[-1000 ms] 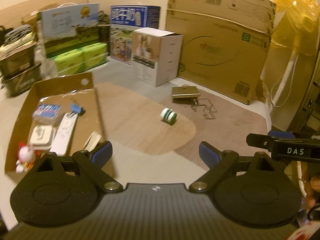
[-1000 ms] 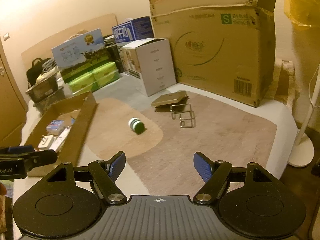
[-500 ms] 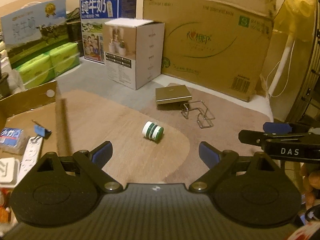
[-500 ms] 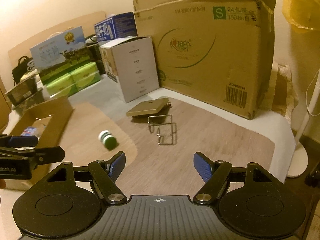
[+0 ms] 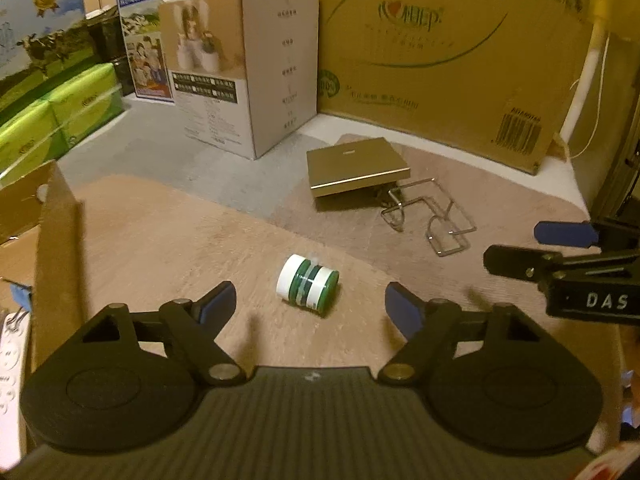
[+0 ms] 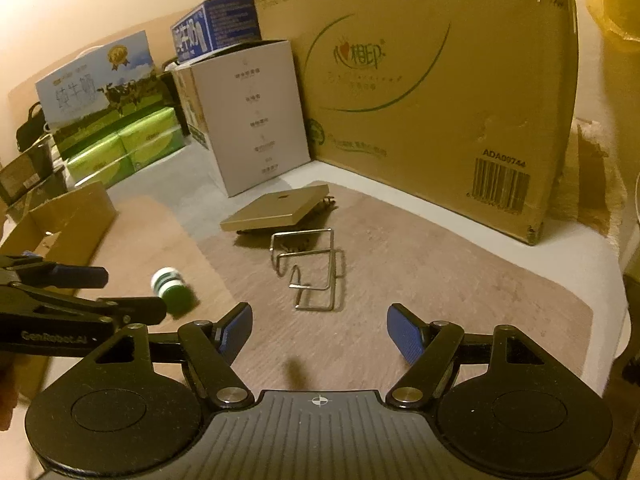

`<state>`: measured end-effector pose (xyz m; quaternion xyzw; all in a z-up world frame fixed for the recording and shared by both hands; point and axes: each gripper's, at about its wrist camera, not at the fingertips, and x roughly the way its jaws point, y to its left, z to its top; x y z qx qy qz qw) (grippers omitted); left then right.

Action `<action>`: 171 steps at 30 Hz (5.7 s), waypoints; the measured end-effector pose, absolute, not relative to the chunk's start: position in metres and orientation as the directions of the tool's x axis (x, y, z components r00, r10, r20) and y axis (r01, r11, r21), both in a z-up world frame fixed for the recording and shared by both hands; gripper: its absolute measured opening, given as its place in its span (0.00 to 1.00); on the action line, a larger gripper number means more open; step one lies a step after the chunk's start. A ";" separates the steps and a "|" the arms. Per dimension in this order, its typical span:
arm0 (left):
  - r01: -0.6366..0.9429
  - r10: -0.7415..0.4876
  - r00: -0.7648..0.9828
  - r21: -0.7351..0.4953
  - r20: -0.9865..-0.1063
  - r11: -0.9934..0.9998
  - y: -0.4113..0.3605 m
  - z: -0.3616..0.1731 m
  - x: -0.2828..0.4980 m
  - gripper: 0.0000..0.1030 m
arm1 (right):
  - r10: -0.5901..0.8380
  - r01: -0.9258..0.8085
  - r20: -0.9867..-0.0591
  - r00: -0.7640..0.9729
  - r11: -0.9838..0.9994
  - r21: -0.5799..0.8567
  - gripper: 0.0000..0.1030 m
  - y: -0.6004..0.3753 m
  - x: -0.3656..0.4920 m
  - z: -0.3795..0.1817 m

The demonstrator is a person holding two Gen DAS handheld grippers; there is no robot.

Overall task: Organize rigid objects
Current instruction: 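Grasp the green-and-white pill bottle with the left tool while the right tool approaches the wire rack, then grasp the metal wire rack with the right tool while the left tool holds the bottle, then carry the bottle with the left tool while the right tool carries the wire rack toward the tray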

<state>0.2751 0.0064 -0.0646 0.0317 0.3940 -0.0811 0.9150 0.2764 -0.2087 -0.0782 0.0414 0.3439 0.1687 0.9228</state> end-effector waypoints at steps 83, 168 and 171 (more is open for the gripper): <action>0.006 -0.047 0.774 -0.067 -0.631 0.998 0.040 0.010 0.049 0.27 | 0.396 -0.358 -0.591 0.703 0.915 0.187 0.50 -0.182 0.104 -0.012; -0.229 0.152 0.740 -0.033 -0.656 0.973 0.214 0.010 0.062 0.28 | 0.619 -0.665 -0.584 0.525 0.727 0.174 0.50 0.040 0.151 -0.010; -0.226 0.151 0.737 -0.030 -0.659 0.974 0.216 0.008 0.068 0.28 | 0.618 -0.661 -0.589 0.521 0.729 0.180 0.50 0.043 0.157 -0.014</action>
